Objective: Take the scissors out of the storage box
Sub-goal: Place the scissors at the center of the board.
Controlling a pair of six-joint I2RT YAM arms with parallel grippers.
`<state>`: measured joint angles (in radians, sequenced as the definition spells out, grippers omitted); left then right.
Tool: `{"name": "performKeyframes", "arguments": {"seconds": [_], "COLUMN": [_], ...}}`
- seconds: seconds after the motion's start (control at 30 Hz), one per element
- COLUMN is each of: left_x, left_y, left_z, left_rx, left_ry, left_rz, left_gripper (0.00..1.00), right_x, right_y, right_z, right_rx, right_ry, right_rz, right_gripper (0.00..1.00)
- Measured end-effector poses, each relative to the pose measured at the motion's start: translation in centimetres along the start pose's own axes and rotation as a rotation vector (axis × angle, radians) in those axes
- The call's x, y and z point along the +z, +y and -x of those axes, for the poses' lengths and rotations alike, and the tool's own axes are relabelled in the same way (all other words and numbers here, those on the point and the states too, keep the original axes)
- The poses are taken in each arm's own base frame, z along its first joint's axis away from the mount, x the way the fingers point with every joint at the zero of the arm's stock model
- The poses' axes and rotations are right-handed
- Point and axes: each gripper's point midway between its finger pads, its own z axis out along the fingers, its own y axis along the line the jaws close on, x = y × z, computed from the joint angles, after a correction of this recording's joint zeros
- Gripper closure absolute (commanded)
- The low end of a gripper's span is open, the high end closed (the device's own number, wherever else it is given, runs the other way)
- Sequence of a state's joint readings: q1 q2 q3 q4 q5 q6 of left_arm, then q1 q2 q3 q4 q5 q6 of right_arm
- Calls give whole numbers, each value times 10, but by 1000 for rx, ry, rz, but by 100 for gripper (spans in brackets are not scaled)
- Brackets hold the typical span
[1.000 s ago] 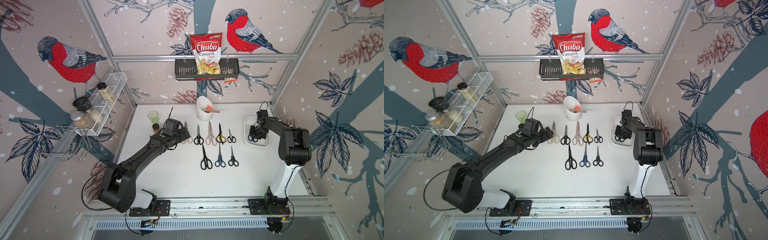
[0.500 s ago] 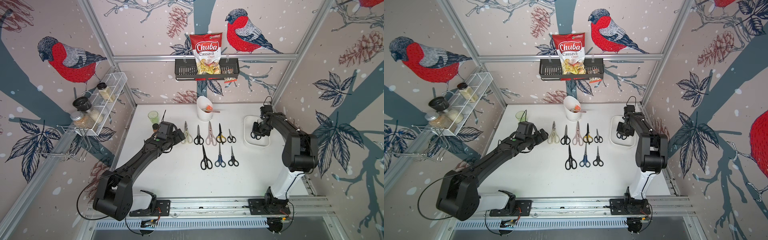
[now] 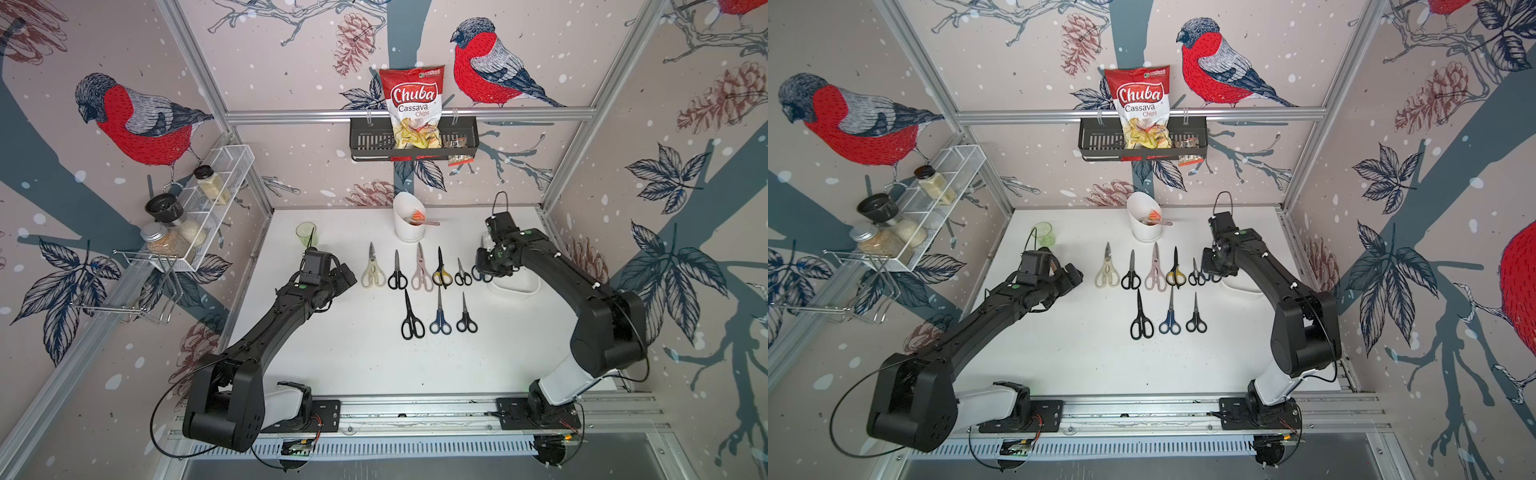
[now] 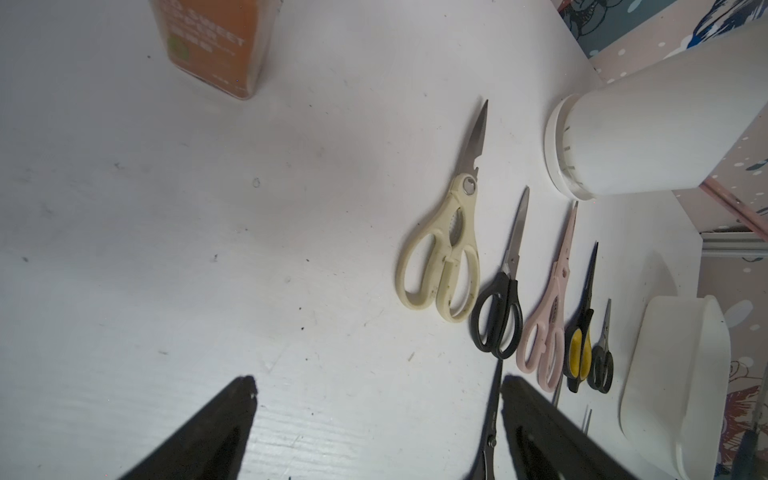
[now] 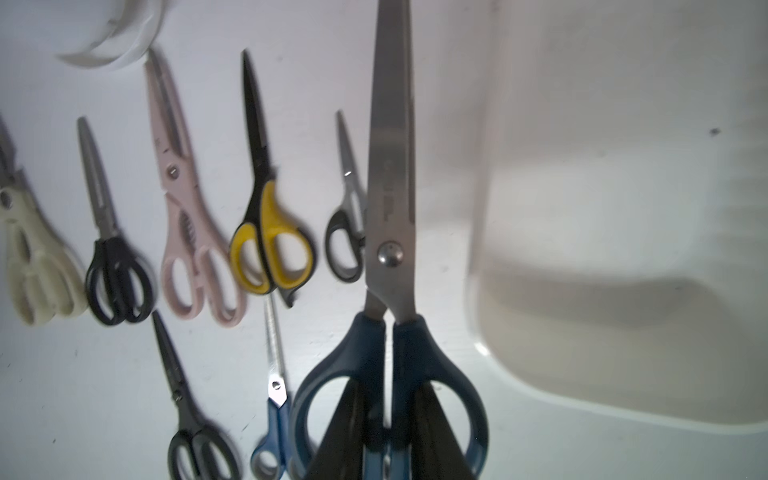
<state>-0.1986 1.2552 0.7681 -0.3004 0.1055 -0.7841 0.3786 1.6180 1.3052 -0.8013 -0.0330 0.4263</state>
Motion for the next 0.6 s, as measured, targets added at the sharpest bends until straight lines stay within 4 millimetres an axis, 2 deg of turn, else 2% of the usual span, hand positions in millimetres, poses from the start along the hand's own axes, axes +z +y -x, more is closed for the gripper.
{"name": "performKeyframes", "arguments": {"seconds": [0.17, 0.27, 0.47, 0.6], "left_x": [-10, -13, -18, -23], "left_y": [6, 13, 21, 26], "left_z": [8, 6, -6, -11], "left_rx": [8, 9, 20, 26], "left_ry": [-20, -7, 29, 25], "left_rz": [-18, -21, -33, -31], "left_gripper": [5, 4, 4, 5], "right_x": [-2, 3, 21, 36], "right_y": [85, 128, 203, 237], "right_z": [-50, -82, -144, -172], "right_rx": [-70, -105, -175, -196], "right_ry": [0, 19, 66, 88], "right_rz": [113, 148, 171, 155], "right_gripper": [100, 100, 100, 100]}}
